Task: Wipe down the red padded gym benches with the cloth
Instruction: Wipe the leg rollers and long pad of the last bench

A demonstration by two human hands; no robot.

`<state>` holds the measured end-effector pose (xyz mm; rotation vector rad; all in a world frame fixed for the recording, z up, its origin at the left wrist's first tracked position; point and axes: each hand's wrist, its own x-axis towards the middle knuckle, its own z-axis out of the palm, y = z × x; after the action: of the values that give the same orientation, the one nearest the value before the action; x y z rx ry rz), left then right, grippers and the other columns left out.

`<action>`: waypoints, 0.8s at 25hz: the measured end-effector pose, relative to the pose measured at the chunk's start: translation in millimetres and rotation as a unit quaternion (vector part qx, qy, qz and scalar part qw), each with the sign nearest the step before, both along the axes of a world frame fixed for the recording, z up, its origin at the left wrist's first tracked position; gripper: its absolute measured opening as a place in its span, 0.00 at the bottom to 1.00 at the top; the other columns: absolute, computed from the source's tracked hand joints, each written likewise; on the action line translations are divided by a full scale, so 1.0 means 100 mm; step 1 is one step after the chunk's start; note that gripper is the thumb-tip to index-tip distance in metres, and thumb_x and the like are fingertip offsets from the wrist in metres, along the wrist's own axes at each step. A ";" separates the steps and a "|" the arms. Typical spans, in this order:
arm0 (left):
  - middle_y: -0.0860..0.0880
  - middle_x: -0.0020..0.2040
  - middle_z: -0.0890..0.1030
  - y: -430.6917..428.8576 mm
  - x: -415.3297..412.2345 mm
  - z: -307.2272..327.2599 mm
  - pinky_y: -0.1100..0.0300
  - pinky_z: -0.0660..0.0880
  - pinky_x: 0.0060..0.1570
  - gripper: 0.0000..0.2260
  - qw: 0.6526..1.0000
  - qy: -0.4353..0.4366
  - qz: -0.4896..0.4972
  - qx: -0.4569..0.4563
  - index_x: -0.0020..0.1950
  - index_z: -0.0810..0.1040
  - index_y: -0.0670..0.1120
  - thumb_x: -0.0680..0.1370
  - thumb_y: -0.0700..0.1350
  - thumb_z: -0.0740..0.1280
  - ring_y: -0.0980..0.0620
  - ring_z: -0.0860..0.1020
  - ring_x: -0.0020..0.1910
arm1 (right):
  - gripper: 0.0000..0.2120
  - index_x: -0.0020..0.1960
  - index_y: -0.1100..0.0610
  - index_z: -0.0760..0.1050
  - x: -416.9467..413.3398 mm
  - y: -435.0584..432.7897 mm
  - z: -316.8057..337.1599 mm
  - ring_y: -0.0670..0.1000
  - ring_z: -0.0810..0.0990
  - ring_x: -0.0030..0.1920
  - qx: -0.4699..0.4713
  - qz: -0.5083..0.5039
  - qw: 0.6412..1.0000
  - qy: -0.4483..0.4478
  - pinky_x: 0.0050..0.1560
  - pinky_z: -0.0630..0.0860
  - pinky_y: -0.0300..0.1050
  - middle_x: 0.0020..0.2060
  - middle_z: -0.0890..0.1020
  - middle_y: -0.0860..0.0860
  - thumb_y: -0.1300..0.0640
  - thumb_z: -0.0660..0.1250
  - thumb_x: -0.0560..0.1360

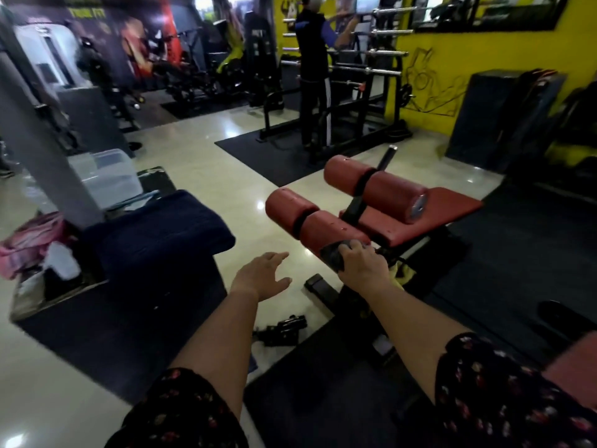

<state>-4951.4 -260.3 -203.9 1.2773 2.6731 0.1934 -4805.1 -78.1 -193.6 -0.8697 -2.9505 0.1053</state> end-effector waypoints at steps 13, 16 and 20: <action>0.51 0.76 0.65 1.40 -0.59 -0.15 0.52 0.67 0.67 0.31 0.997 0.023 -0.079 -0.007 0.79 0.58 0.54 0.78 0.57 0.64 0.49 0.65 0.73 | 0.29 0.77 0.38 0.51 -0.30 1.17 -0.26 0.62 0.67 0.65 -0.075 -0.127 0.989 -0.014 0.58 0.72 0.57 0.74 0.58 0.55 0.52 0.58 0.81; 0.50 0.76 0.64 1.67 -0.98 -0.25 0.49 0.67 0.68 0.31 0.994 0.018 -0.108 -0.011 0.79 0.58 0.54 0.78 0.58 0.63 0.47 0.65 0.74 | 0.31 0.76 0.31 0.45 -0.59 1.36 -0.25 0.63 0.66 0.66 -0.077 -0.149 0.986 -0.027 0.56 0.73 0.57 0.76 0.53 0.53 0.54 0.54 0.82; 0.49 0.77 0.64 2.03 -1.55 -0.32 0.48 0.65 0.70 0.31 0.988 0.015 -0.154 -0.016 0.79 0.58 0.53 0.78 0.57 0.64 0.46 0.65 0.74 | 0.29 0.75 0.30 0.50 -0.98 1.55 -0.31 0.63 0.65 0.65 -0.113 -0.207 0.971 -0.031 0.57 0.73 0.57 0.76 0.56 0.52 0.55 0.54 0.81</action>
<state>-5106.6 -56.8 -235.8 1.6705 2.4459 0.0898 -4903.0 76.8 -224.6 -1.5211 -2.7737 0.4013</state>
